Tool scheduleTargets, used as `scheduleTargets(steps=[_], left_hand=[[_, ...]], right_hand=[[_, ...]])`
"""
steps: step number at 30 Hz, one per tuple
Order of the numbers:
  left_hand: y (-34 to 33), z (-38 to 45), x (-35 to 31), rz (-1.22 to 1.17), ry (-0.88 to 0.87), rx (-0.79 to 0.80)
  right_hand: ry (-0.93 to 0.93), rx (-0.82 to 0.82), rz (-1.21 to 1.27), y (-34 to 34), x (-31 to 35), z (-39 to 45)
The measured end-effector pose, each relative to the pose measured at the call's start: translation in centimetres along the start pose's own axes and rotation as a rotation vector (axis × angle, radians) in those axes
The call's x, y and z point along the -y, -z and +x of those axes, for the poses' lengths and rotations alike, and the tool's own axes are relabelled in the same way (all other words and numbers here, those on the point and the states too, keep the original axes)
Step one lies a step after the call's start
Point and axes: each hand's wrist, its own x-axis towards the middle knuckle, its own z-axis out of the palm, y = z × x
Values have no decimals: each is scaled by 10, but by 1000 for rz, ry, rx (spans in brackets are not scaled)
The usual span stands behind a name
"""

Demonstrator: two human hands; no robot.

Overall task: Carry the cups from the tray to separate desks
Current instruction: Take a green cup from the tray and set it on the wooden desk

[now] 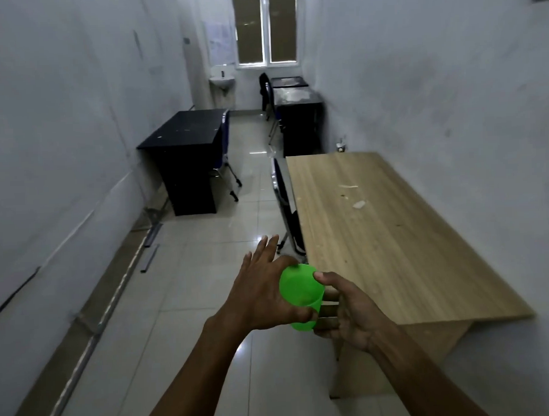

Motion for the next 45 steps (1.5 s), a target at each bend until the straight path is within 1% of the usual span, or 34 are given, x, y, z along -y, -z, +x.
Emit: scheduleTargets(steps=[5, 10, 17, 25, 29, 32, 41, 45], left_hand=[[-19, 70, -14, -14, -63, 88], [-38, 137, -7, 29, -149, 177], [-56, 236, 36, 12, -227, 229], [-45, 357, 89, -5, -313, 337], [-40, 400, 102, 14, -349, 376], [-44, 430, 110, 22, -383, 396], [-81, 531, 127, -28, -482, 433], [-103, 579, 125, -49, -544, 472]], right_hand=[[5, -79, 65, 48, 20, 31], [-7, -130, 108, 82, 35, 69], [-22, -204, 147, 95, 69, 149], [-28, -290, 248, 89, 122, 250], [-7, -303, 332, 91, 141, 286], [-5, -319, 349, 97, 152, 309], [4, -395, 461, 136, 179, 385], [2, -463, 543, 160, 189, 416]])
